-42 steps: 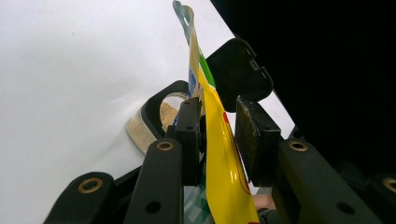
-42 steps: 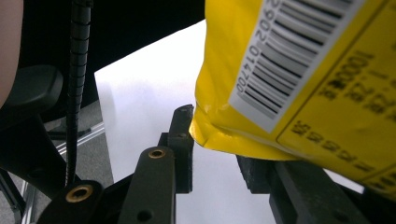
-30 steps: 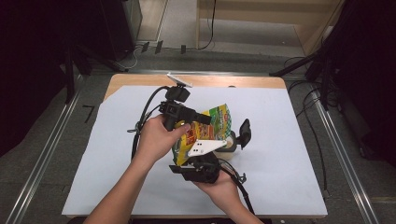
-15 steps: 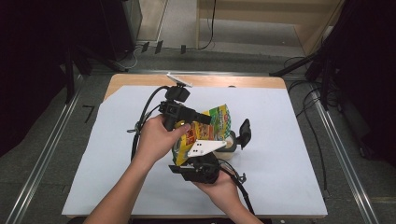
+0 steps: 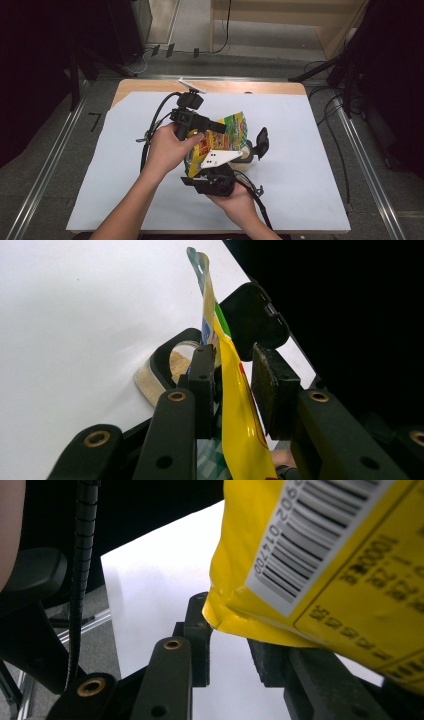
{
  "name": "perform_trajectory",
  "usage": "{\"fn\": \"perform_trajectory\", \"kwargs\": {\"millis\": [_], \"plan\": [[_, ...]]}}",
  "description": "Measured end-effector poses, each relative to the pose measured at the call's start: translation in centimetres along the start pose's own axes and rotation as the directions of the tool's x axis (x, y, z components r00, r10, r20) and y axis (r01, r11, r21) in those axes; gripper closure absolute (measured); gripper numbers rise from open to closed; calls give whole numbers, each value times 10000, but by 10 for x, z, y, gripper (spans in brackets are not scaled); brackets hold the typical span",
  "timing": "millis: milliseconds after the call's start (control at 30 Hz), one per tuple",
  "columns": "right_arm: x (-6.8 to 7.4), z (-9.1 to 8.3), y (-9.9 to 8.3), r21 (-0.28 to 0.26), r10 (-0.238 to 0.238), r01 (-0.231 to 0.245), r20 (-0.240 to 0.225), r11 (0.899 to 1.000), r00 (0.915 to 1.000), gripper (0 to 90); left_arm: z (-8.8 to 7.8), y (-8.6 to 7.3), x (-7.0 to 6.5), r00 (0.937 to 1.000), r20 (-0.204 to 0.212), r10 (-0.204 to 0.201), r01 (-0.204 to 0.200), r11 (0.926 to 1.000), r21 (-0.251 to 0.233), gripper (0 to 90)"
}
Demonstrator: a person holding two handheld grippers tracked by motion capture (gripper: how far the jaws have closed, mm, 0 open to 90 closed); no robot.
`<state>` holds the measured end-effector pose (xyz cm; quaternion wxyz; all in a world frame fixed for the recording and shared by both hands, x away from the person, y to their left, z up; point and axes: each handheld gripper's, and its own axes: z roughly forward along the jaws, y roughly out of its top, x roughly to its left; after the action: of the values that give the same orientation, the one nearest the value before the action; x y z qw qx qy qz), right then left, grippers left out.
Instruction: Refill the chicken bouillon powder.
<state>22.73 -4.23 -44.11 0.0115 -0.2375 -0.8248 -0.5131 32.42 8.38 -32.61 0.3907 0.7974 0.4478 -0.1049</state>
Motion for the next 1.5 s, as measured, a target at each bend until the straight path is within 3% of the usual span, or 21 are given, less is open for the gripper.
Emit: {"fn": "perform_trajectory", "kwargs": {"millis": [1233, 1500], "plan": [[5, 1, 6, -33, -460, 460, 139, 9989, 9988, 724, -10, -5, -6, 9994, -271, 231, -241, 9991, -359, 719], [4, 7, 1, -25, -401, 402, 120, 9992, 9991, 723, -9, -8, -3, 9993, -290, 217, -220, 9997, -109, 722]]}}
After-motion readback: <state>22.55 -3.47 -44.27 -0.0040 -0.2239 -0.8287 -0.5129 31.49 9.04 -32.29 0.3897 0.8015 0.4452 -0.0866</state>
